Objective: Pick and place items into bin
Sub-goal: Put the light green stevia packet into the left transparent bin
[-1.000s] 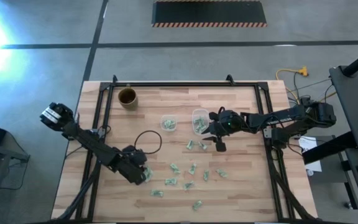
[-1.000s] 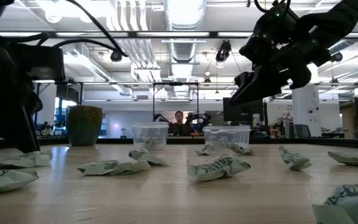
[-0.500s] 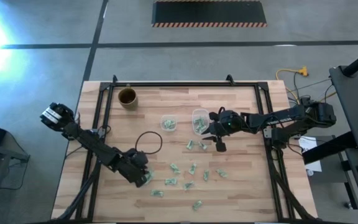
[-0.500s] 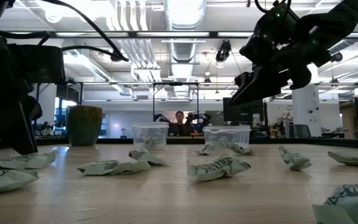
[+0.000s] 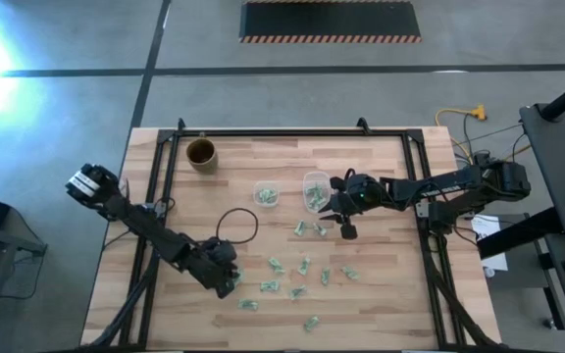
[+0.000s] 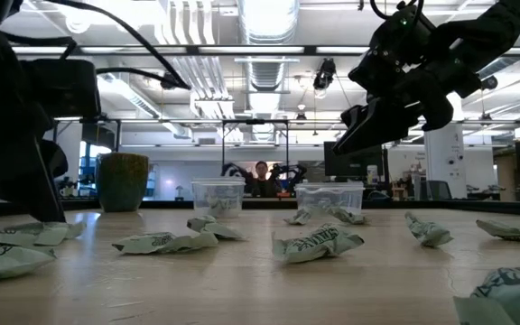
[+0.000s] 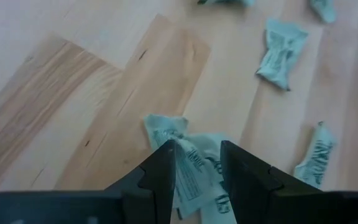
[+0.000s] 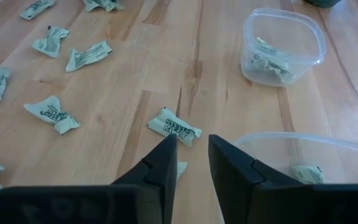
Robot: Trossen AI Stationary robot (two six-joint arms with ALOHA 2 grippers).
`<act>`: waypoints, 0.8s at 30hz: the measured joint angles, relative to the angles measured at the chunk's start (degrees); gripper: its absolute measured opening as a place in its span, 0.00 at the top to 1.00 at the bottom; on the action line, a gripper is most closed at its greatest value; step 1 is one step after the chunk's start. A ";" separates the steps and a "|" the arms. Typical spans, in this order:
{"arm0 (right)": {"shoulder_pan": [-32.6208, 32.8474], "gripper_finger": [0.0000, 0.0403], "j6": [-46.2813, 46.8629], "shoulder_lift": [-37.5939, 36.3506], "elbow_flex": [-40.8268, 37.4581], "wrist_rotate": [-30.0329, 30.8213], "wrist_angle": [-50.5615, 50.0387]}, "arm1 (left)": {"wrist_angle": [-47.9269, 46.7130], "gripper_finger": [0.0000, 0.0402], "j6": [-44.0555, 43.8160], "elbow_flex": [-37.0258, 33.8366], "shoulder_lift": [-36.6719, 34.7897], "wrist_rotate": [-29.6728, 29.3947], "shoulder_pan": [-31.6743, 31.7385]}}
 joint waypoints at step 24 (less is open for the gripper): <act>-0.02 0.83 0.09 0.00 -0.04 0.00 0.15 | -1.58 0.88 4.29 1.77 6.12 1.33 0.11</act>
